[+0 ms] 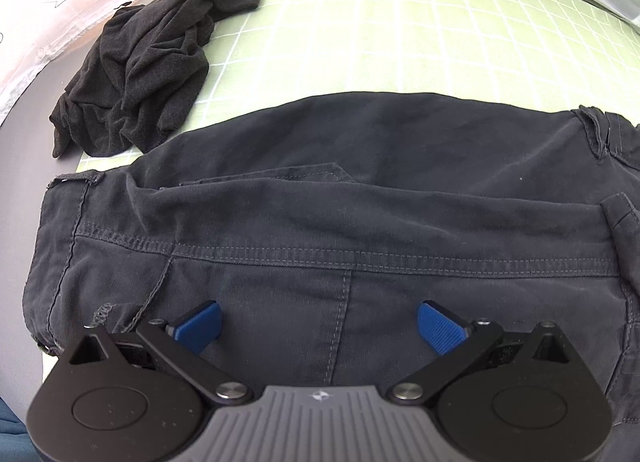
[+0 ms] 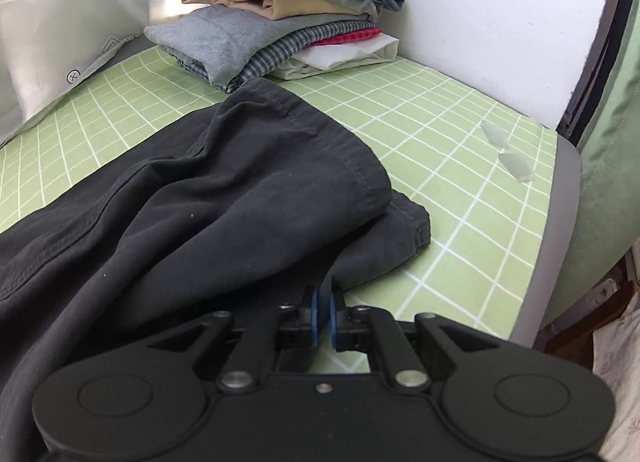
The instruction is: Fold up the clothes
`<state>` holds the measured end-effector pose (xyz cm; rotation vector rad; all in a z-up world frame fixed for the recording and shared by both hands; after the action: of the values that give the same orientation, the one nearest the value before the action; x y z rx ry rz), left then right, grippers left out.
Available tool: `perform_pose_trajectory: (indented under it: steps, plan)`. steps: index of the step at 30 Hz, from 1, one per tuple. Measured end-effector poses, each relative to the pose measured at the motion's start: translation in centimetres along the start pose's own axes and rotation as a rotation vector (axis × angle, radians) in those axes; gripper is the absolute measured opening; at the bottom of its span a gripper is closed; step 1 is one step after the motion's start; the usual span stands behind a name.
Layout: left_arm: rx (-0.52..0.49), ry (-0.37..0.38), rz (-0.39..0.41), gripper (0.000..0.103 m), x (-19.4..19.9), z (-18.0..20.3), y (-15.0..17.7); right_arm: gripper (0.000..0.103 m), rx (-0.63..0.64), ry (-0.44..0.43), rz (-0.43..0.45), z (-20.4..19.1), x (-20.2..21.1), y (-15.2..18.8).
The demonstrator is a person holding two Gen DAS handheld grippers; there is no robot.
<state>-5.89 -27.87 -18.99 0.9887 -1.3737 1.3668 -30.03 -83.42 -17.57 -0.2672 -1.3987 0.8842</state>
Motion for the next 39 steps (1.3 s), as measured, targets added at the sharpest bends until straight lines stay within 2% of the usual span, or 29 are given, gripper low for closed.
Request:
perform_pose_trajectory:
  steps: [2, 5, 6, 9, 13, 15, 16, 19, 22, 23, 26, 30, 33, 39]
  plan:
    - [0.058, 0.032, 0.034, 0.103, 0.9, -0.4, -0.1, 0.021, -0.057, 0.006, 0.011, 0.8, 1.0, -1.0]
    - [0.169, 0.085, 0.100, 0.103, 2.4, -1.6, -0.6, 0.038, -0.143, -0.017, 0.077, 0.6, 2.9, -3.6]
    - [0.209, 0.096, 0.121, 0.103, 2.9, -2.2, -0.8, 0.042, -0.161, -0.058, 0.085, -0.1, 3.2, -4.5]
    - [0.350, 0.124, 0.201, 0.103, 4.1, -4.6, -1.1, 0.044, -0.192, -0.201, 0.077, -3.2, 3.6, -6.4]
    - [0.576, 0.262, 0.277, 0.103, 4.9, -8.0, -1.5, 0.046, -0.240, -0.327, -0.036, -8.0, 3.0, -6.5]
    - [0.636, 0.299, 0.292, 0.102, 5.2, -8.9, -1.7, 0.046, -0.271, -0.375, -0.106, -10.2, 2.8, -6.2]
    - [0.639, 0.291, 0.299, 0.102, 5.5, -9.2, -1.9, 0.046, -0.265, -0.388, -0.123, -11.0, 2.9, -5.9]
    - [0.594, 0.167, 0.325, 0.102, 6.7, -10.0, -2.6, 0.048, -0.237, -0.423, -0.164, -13.1, 3.1, -4.8]
    - [0.514, 0.094, 0.349, 0.102, 7.4, -10.8, -3.4, 0.050, -0.175, -0.406, -0.172, -13.8, 3.1, -3.7]
    - [0.489, 0.082, 0.334, 0.102, 7.2, -10.9, -3.6, 0.051, -0.160, -0.401, -0.179, -13.8, 2.9, -3.3]
    - [0.444, 0.054, 0.199, 0.102, 4.9, -10.8, -3.4, 0.052, -0.160, -0.374, -0.213, -13.2, 2.1, -2.3]
    - [0.496, -0.006, 0.178, 0.102, 3.1, -11.0, -2.9, 0.053, -0.145, -0.369, -0.211, -13.4, 2.1, -2.2]
    - [0.485, -0.052, 0.160, 0.103, 2.5, -10.8, -3.4, 0.057, -0.141, -0.366, -0.205, -13.4, 2.3, -2.4]
    - [0.500, -0.104, 0.072, 0.103, 0.7, -11.1, -3.6, 0.060, -0.153, -0.345, -0.198, -12.9, 1.4, -3.8]
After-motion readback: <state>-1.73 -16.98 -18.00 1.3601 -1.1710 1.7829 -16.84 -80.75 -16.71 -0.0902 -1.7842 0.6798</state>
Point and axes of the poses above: each gripper's, at about its wrist camera, not at the fingertips, and x roughly against the way its jaws point, z to its right, y to its underside, the point moved 8 cm from there along -x, roughly the way its jaws point, and after that the axes turned 12 degrees about y, right-handed, at the moved point
